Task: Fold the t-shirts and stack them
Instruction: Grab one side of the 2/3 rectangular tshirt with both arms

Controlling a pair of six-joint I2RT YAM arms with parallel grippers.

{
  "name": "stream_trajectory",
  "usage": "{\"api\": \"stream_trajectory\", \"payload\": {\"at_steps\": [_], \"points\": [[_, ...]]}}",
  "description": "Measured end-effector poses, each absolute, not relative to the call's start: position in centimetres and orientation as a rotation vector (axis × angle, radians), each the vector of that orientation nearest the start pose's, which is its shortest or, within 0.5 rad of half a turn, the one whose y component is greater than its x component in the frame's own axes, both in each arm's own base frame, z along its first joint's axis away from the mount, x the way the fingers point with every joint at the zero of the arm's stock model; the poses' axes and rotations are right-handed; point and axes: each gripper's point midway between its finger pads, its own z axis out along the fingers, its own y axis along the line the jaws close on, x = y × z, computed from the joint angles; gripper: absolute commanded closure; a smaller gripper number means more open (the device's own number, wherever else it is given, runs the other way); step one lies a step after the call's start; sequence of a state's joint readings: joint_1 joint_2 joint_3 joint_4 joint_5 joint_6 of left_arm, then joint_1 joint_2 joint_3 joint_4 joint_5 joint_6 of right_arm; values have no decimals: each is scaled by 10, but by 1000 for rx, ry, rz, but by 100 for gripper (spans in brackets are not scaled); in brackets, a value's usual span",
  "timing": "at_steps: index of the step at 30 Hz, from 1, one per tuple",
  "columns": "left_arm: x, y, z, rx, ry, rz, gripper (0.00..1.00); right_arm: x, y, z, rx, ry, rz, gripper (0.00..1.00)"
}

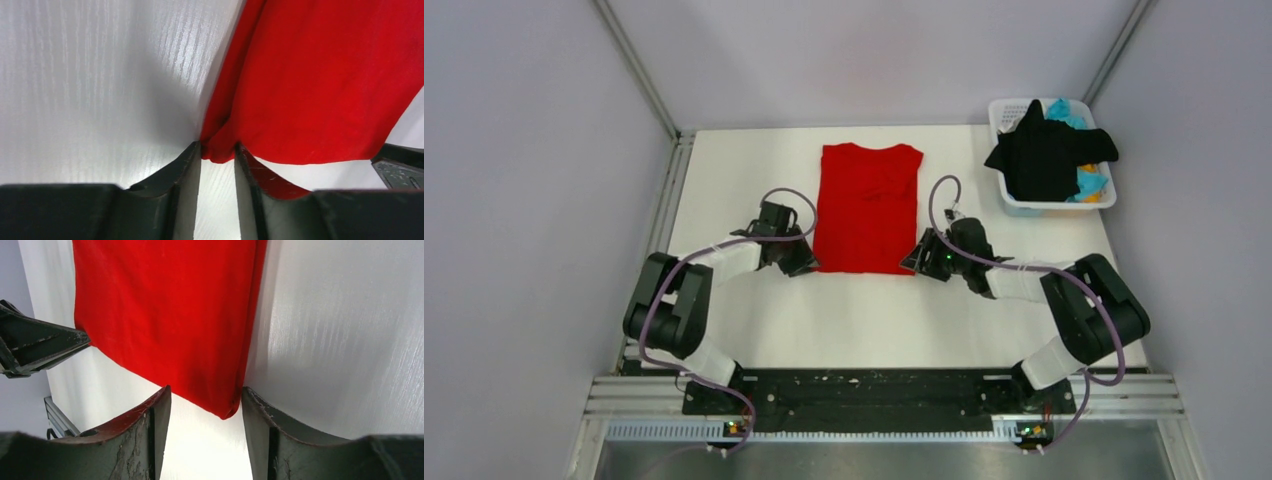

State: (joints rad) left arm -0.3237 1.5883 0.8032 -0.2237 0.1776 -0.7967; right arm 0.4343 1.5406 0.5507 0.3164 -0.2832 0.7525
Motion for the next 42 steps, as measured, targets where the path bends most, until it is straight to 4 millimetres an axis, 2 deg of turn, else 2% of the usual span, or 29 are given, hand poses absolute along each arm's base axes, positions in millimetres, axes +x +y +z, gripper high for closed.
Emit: {"api": "stream_trajectory", "payload": {"at_steps": [8,15,18,21,28,30,34,42], "points": [[309,-173,22,-580,2638,-661,100,295,219,32,236,2392,899,54],[310,-176,21,-573,2633,-687,100,295,216,28,245,2397,846,68],[311,-177,21,-573,2620,-701,100,295,214,25,240,2398,812,81],[310,-177,21,-579,2605,-711,100,295,212,21,234,2404,780,100],[307,-177,21,-600,2561,-742,100,292,216,20,212,2408,774,100],[302,-177,21,-610,2539,-763,100,282,217,19,198,2414,771,100],[271,-179,19,-617,2515,-809,100,252,210,18,178,2443,759,100],[191,-206,18,-505,2540,-888,100,173,203,22,67,2534,754,100]]}}
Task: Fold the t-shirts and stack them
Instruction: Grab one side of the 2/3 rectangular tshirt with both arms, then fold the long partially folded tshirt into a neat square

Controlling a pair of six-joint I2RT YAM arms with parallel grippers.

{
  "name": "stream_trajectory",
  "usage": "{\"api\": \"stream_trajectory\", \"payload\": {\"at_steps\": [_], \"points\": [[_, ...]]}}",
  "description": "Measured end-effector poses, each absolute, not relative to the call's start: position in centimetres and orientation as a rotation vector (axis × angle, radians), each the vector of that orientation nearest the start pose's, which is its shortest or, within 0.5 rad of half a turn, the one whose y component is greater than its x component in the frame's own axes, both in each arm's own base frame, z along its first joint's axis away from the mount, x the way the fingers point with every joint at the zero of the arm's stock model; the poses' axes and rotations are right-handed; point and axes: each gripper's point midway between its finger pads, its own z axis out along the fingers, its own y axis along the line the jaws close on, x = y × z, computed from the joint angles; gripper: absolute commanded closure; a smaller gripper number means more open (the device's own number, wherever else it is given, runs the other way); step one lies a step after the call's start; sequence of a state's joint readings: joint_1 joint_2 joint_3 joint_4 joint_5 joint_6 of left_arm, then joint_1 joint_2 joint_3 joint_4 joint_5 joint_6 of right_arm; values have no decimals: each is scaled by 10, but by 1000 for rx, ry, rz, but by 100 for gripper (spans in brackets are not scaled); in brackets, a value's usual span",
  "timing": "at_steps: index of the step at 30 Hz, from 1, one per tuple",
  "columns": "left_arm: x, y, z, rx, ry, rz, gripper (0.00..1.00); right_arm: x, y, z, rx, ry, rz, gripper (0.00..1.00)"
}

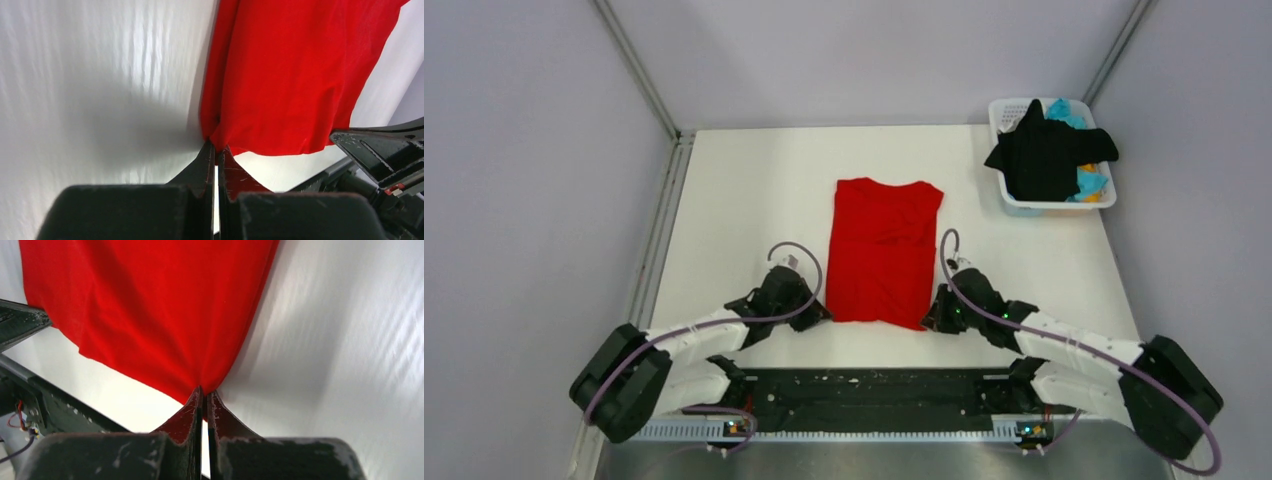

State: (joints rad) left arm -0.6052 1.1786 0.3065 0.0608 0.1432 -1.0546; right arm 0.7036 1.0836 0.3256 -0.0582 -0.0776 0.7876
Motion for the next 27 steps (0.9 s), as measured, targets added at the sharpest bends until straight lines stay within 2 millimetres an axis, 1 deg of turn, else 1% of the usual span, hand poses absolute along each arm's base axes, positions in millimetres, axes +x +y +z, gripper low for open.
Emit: {"api": "stream_trajectory", "payload": {"at_steps": [3,6,11,16,19,22,27], "points": [[168,-212,18,-474,2570,-911,100,147,191,20,83,2561,766,100],[150,-213,17,-462,2592,-938,100,132,181,19,117,2569,783,100],[133,-211,19,-438,2612,-954,100,120,178,22,135,2576,835,100],[125,-207,21,-392,2628,-943,100,113,175,23,121,2607,818,100],[124,-209,32,-351,2606,-969,100,116,176,39,93,2596,816,100],[125,-213,50,-304,2536,-1041,100,122,182,67,47,2542,852,100],[125,-220,84,-212,2418,-1167,100,126,189,104,-35,2474,903,100]]}}
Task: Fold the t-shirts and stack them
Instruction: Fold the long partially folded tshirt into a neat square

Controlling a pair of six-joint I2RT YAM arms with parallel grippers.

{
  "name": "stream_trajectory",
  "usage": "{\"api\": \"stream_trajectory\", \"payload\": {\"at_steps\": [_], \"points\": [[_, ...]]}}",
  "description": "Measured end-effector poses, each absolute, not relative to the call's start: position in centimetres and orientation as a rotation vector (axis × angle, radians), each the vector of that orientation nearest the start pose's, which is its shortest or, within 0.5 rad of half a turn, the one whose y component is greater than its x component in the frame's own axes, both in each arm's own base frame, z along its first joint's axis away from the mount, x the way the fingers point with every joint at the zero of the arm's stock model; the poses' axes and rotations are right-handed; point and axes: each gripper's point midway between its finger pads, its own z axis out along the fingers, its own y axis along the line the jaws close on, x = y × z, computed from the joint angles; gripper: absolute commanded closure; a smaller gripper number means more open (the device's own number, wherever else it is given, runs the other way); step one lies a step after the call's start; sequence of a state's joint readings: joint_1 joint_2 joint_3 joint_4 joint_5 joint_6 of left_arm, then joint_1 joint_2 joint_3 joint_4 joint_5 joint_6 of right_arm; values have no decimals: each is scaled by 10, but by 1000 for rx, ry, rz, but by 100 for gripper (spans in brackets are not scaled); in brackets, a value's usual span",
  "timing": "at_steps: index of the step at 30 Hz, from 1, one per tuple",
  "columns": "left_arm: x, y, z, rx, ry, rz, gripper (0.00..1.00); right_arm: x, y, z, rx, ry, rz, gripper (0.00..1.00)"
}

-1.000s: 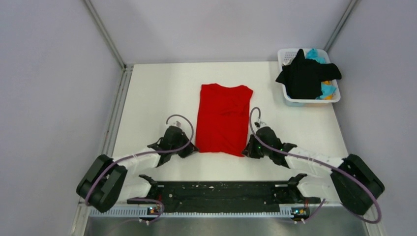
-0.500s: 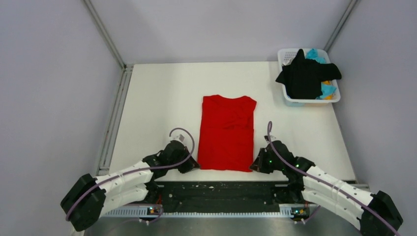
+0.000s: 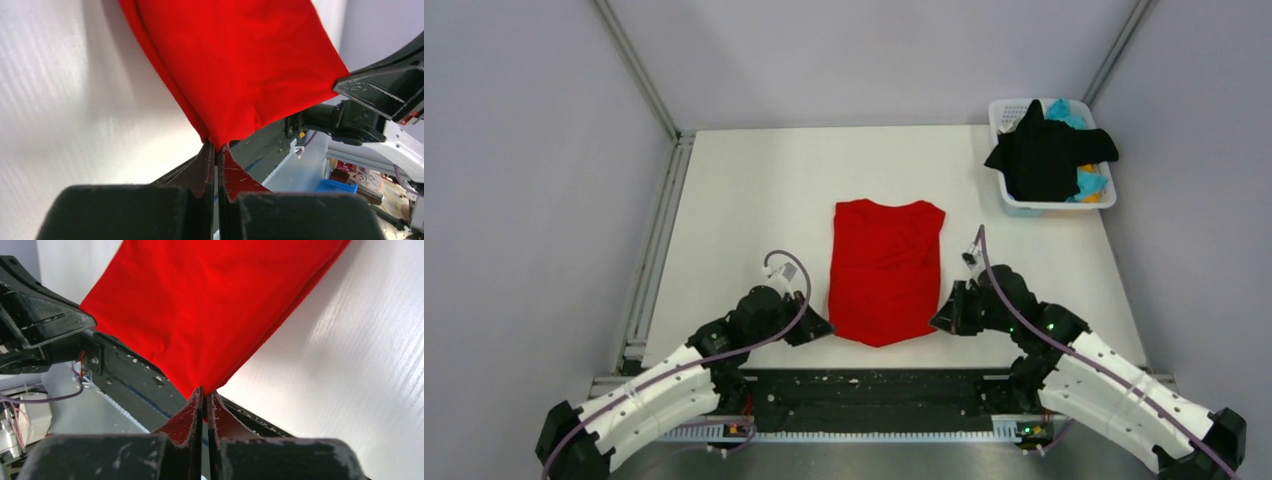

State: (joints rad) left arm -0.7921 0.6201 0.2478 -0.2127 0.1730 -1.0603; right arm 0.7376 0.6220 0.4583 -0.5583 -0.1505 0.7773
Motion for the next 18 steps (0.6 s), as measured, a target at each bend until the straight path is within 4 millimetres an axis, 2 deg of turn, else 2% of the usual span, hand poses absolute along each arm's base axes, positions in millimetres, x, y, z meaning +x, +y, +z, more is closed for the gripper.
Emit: {"api": "stream_trajectory", "payload": {"at_steps": [4,8,12,18], "points": [[129,-224,110,-162,2347,-1200,100,130,189,125,-62,2433,901,100],[143,-225,139,-142,2264,-1178,100,142,183,144,-33,2374,847,100],[168,-221,168,-172,2164,-1092,100,166,171,162,50,2304,724,100],[210,-213,194,-241,2088,-895,100,202,158,183,159,2225,540,100]]}}
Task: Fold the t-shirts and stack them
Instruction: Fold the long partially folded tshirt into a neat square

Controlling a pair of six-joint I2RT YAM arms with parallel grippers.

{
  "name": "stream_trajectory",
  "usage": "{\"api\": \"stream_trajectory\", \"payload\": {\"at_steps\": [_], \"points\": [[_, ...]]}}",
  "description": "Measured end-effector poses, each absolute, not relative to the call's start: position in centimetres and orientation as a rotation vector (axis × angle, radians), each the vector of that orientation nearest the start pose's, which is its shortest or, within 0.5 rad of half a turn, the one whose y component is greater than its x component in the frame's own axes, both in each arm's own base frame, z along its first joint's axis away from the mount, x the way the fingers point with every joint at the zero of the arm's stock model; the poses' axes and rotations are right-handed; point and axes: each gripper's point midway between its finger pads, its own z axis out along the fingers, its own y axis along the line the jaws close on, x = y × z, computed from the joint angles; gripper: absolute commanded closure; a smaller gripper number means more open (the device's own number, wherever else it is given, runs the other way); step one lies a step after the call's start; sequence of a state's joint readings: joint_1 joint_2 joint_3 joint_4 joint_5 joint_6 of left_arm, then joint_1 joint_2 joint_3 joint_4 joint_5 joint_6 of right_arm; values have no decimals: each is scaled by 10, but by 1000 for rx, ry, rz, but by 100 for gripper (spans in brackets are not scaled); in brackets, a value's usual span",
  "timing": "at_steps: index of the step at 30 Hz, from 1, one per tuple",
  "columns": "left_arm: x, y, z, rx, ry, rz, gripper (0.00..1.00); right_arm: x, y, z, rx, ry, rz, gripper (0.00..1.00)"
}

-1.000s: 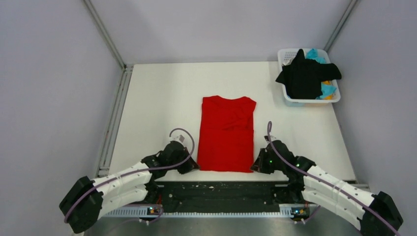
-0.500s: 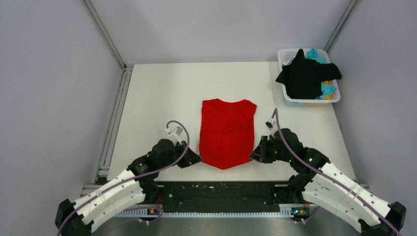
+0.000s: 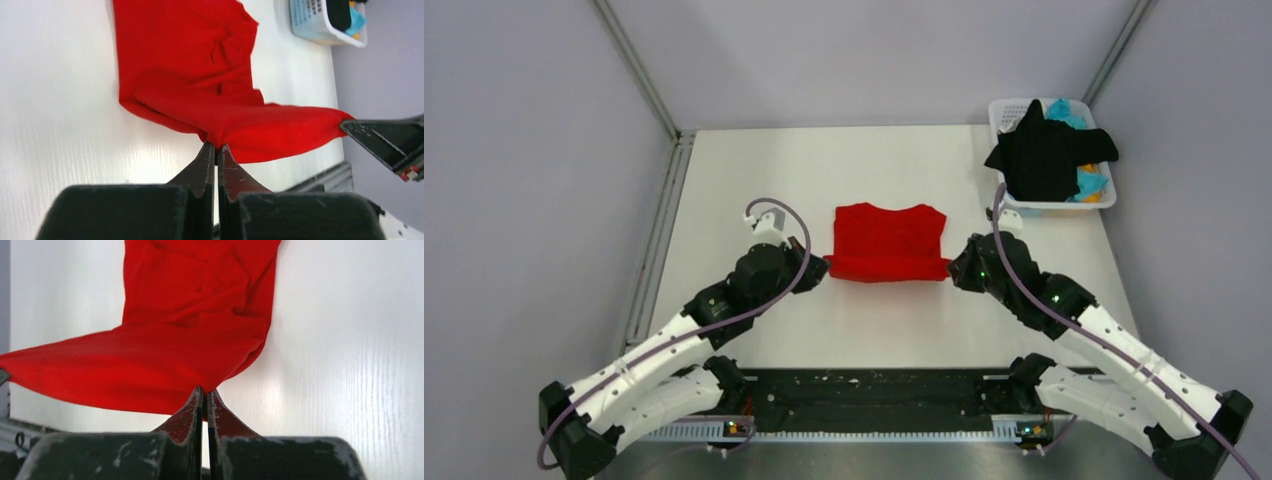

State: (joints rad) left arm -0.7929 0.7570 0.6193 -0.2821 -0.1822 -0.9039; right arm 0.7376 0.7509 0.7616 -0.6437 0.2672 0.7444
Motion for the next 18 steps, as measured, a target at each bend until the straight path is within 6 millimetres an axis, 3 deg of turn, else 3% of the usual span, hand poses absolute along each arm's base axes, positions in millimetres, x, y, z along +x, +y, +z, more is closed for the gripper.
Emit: {"api": "stream_trajectory", "payload": {"at_steps": [6,11,18], "points": [[255,-217,212,-260,2064,-735,100,233,147,198,237,2165,403,100],[295,-212,202,-315,2106,-640,100,265,136,201,310,2119,354,100],[342,-199,189,-348,2135,-575,100,306,142,203,318,2060,382,100]]}}
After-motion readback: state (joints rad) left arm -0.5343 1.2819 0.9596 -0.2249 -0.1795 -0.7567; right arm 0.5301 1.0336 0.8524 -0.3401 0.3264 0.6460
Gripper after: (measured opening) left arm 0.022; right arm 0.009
